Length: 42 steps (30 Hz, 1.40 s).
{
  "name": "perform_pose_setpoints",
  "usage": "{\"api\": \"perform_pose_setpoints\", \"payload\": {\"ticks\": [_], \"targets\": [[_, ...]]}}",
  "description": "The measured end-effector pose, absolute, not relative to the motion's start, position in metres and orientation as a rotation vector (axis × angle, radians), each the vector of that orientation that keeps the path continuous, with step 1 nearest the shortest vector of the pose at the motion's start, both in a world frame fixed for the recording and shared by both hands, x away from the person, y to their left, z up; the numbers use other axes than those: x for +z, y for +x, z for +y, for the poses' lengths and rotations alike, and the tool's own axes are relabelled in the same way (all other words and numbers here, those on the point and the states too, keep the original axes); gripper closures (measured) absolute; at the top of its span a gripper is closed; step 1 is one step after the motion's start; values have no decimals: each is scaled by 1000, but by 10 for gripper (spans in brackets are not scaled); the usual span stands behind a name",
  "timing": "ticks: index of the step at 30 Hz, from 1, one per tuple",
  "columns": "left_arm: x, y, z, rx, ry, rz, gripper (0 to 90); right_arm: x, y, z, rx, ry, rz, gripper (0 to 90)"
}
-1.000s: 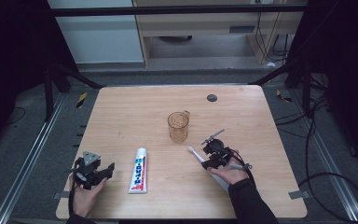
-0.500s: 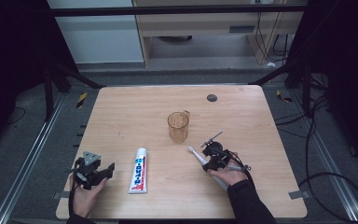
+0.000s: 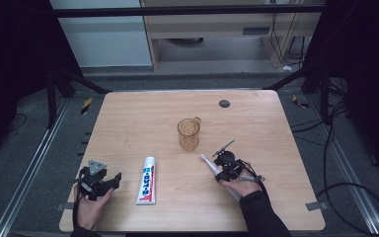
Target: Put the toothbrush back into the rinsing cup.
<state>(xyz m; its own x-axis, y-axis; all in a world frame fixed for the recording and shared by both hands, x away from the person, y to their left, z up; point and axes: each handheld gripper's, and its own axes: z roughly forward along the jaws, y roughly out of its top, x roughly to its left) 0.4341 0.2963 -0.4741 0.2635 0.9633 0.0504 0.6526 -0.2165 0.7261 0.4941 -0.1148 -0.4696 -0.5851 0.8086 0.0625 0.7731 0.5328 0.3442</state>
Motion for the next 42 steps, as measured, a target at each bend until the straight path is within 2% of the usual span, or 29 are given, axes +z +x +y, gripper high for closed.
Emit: {"api": "perform_pose_setpoints", "payload": {"ticks": [7, 26, 34, 42], "targets": [[-474, 434, 297, 682, 1950, 1459, 407, -466, 493, -118, 529, 1386, 2642, 672], [-474, 434, 296, 678, 1946, 1459, 410, -429, 481, -136, 775, 1376, 2515, 676], [-474, 434, 296, 674, 1940, 1460, 410, -402, 477, -146, 952, 1365, 2373, 676], [-474, 434, 296, 674, 1928, 1459, 397, -389, 475, -152, 1146, 1344, 2182, 675]]}}
